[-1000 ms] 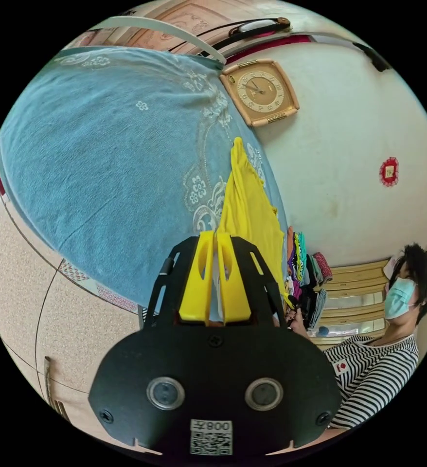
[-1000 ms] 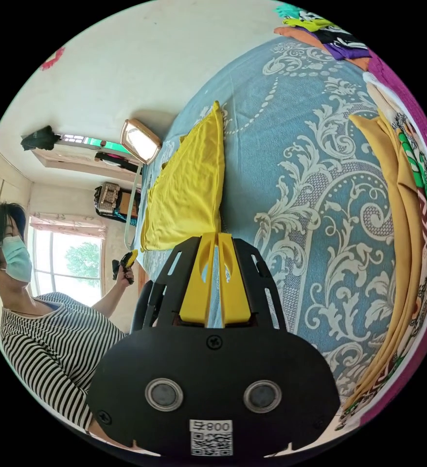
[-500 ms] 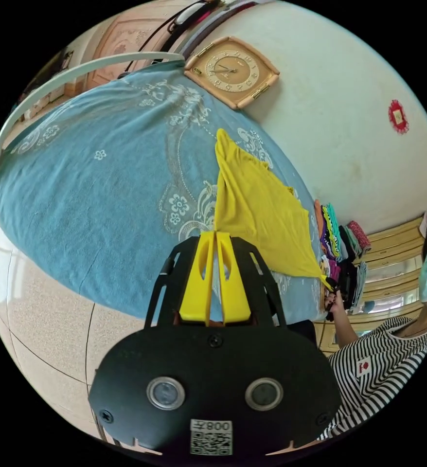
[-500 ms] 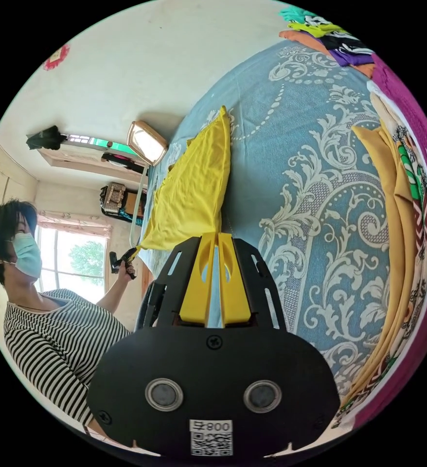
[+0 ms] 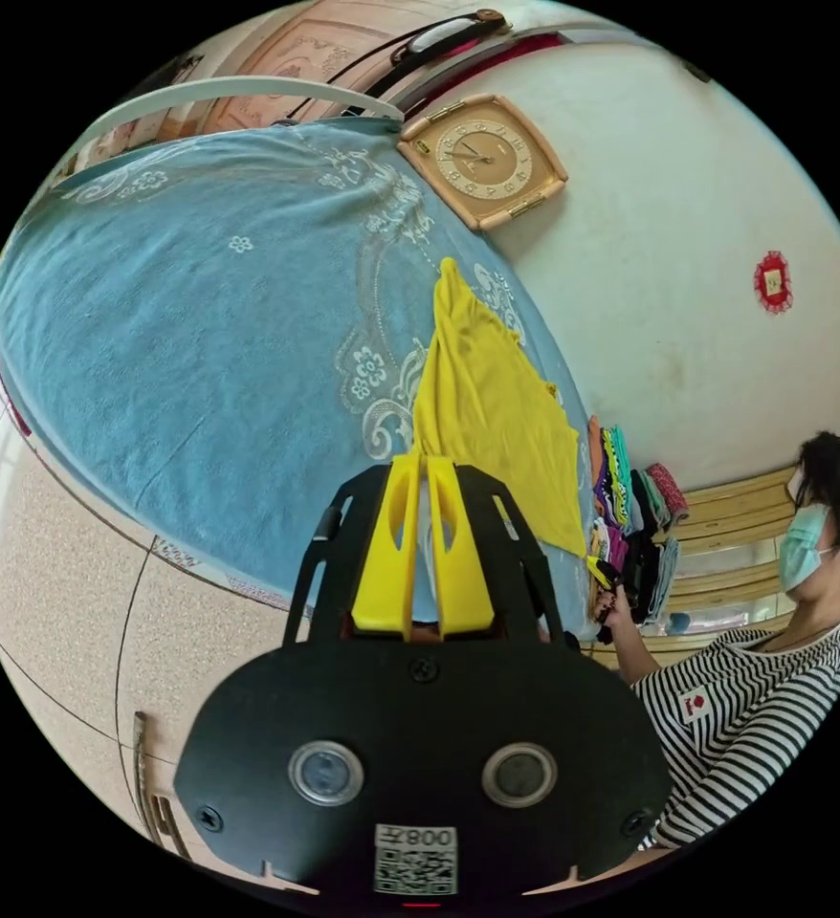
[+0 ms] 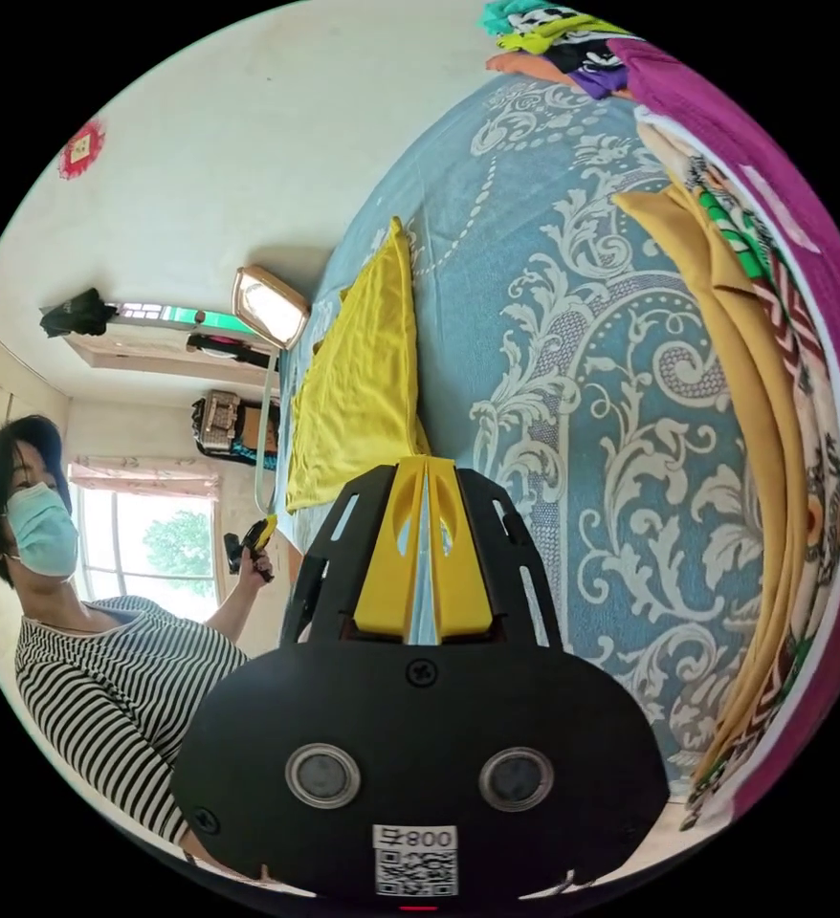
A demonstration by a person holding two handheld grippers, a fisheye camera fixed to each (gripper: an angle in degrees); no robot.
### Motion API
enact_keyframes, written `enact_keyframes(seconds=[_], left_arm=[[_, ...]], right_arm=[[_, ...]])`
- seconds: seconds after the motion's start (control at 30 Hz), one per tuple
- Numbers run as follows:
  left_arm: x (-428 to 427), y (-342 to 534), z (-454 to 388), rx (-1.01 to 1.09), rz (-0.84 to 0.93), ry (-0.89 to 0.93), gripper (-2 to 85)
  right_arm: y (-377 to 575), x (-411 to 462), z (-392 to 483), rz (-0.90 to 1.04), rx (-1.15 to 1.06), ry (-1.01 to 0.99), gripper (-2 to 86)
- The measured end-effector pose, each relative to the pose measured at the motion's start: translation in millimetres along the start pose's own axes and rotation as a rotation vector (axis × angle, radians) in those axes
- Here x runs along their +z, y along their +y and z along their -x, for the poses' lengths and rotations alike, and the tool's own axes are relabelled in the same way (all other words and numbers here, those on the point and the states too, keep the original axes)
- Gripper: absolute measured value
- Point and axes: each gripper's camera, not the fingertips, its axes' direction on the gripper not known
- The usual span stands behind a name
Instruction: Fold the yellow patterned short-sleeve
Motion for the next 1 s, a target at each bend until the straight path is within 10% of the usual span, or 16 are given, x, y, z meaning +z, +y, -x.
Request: enact_keyframes(seconds=[1.0], left_arm=[[354.4,109.2,-574.4,1.081,0.473,0.154,9.0]], right_arm=[[-64.1,25.7,41.5,0.001,-0.042,-0.061,1.8]])
